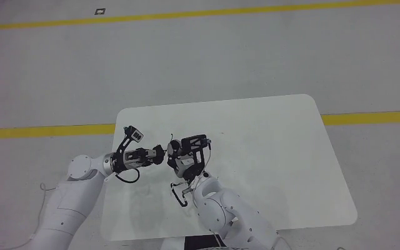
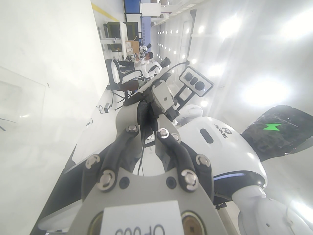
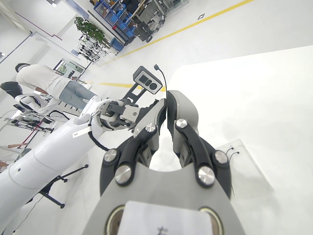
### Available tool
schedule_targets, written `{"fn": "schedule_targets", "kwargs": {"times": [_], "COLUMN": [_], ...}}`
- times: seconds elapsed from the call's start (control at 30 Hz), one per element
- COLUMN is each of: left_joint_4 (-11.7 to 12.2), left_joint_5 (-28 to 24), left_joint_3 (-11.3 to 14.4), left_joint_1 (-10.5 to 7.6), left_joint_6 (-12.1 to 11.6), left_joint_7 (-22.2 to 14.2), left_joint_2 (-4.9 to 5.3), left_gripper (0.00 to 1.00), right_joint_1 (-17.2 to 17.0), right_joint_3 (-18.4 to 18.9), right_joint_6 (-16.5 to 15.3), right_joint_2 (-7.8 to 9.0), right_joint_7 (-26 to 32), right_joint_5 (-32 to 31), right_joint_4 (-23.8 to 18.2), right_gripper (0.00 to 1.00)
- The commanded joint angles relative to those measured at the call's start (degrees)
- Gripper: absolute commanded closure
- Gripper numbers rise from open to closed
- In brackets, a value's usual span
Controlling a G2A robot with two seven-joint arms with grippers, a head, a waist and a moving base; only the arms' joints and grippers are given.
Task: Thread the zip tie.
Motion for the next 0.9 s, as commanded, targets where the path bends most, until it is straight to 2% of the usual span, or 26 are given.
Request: {"fn": "schedule_targets", "kwargs": {"times": [0.0,0.13,0.5,0.57,0.63,0.73,0.87], "left_joint_4": [0.0,0.0,0.01,0.29,1.32,2.34,1.91], "left_joint_5": [0.0,0.0,0.11,-1.07,-3.73,-6.31,-9.35], "left_joint_3": [0.0,0.0,0.01,0.21,-0.17,-0.32,0.71], "left_joint_1": [0.0,0.0,0.01,0.24,0.2,0.17,0.28], "left_joint_6": [0.0,0.0,0.04,1.38,2.58,3.19,4.01], "left_joint_7": [0.0,0.0,0.51,1.94,0.38,0.0,0.0], "left_joint_2": [0.0,0.0,-0.01,-0.11,-0.1,0.08,0.61], "left_gripper": [1.0,1.0,1.0,1.0,1.0,1.0,1.0], "right_joint_1": [-0.36,-2.44,-2.63,-3.32,-4.02,-5.03,-4.92], "right_joint_3": [0.26,2.72,2.94,4.3,5.74,8.45,10.31], "right_joint_6": [-0.98,-4.64,-4.87,-5.7,-8.92,-16.29,-25.23], "right_joint_2": [0.19,0.95,1.02,1.07,1.24,1.74,2.09], "right_joint_7": [-0.3,-0.85,-0.83,-1.39,-1.27,1.13,6.64], "right_joint_5": [-0.2,1.26,1.34,4.99,9.78,18.68,32.18], "right_joint_4": [-0.29,-1.35,-1.45,-1.06,-0.95,0.35,3.23], "right_gripper": [0.0,0.0,0.0,0.0,0.0,0.0,0.0]}}
